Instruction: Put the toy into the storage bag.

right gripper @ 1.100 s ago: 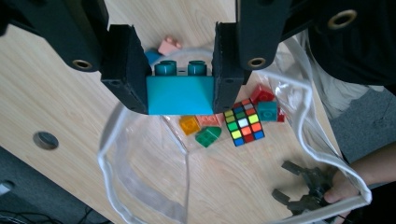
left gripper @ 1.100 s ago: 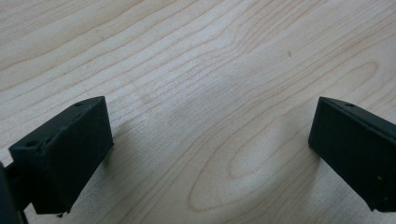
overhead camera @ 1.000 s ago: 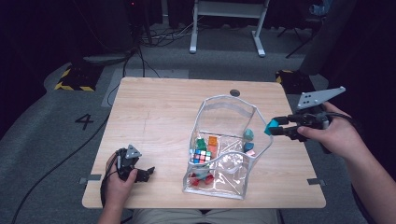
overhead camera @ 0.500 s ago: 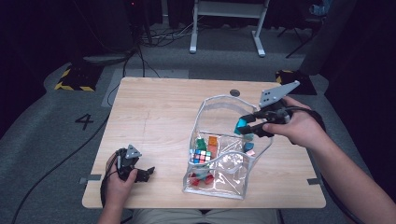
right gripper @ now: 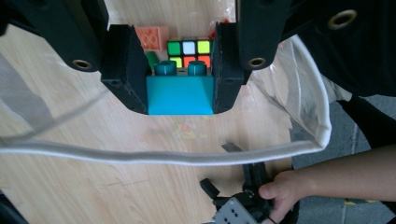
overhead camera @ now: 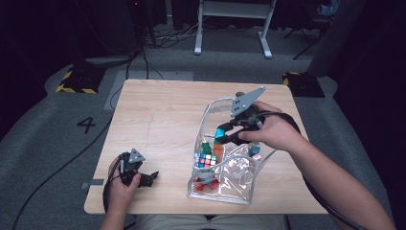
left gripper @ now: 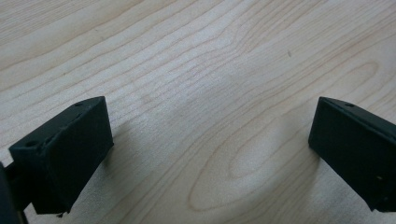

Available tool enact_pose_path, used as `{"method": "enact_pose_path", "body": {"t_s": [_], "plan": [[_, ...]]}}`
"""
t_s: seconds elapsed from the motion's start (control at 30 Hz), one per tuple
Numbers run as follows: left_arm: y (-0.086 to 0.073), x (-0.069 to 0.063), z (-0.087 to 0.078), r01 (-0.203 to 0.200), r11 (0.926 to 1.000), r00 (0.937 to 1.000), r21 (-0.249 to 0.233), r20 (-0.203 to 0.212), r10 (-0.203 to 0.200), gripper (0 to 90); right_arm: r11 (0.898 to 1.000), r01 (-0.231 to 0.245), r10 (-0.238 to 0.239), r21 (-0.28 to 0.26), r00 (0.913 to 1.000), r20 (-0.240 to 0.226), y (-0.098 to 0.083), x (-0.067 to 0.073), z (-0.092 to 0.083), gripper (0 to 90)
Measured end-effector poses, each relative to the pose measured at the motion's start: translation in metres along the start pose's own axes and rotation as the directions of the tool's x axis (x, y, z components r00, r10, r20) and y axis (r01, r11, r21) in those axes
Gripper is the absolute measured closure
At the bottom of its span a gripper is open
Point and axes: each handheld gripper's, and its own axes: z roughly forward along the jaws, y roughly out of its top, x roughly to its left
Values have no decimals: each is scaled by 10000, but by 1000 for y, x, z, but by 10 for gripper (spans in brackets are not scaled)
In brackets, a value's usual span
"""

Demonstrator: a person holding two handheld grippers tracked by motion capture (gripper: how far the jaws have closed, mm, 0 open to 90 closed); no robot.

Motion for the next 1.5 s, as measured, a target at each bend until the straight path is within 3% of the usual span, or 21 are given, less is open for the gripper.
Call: {"method": "enact_pose_path", "body": {"t_s": [0.4,0.97,1.23,1.3,1.5], "plan": [[0,0,0,-9,10000,10000,0,-8,9,0,9989,261,-229,388,9965,-808,15,13,45,593],[0,0,0,-13,10000,10000,3,-10,13,0,9889,429,-230,1420,9900,-1391,9,21,88,593],[0,0,0,-16,10000,10000,15,12,16,0,9779,706,-392,1969,9865,-1591,6,21,106,593],[0,0,0,-24,10000,10000,12,-8,24,0,9718,554,-191,2291,9873,-1577,5,21,109,593],[0,0,0,-19,10000,10000,16,14,19,0,9571,643,-186,2827,9867,-1616,0,20,123,593]]}}
